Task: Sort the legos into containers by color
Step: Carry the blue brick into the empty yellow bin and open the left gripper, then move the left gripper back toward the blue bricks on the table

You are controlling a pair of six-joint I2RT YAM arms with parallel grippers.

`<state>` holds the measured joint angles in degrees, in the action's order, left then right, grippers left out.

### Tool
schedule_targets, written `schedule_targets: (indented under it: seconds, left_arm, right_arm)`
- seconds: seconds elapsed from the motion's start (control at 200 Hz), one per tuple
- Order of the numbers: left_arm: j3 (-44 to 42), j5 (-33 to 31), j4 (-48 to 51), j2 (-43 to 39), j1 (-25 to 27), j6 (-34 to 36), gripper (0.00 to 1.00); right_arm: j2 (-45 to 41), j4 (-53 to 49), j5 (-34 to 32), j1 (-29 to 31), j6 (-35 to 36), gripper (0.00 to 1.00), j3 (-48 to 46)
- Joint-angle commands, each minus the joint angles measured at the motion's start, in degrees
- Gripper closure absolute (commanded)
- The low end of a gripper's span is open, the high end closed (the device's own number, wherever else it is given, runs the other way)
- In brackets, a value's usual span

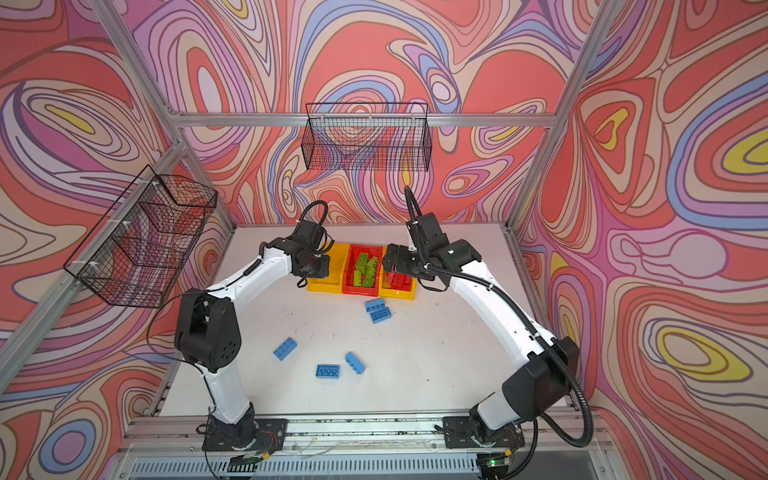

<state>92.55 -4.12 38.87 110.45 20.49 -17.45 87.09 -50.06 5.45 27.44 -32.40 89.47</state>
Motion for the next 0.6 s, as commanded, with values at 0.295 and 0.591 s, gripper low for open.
schedule_targets:
  seconds: [0.295, 0.591]
  left_arm:
    - [19.5, 1.0, 8.6, 14.9, -2.3, 2.1, 0.31]
    - [7.6, 0.8, 6.1, 3.7, -2.4, -2.1, 0.26]
  right_arm:
    - [-2.8, -2.7, -4.7, 0.2, -1.4, 0.02, -0.3]
    - [-3.5, -4.6, -5.2, 0.2, 0.3, 0.02, -1.0]
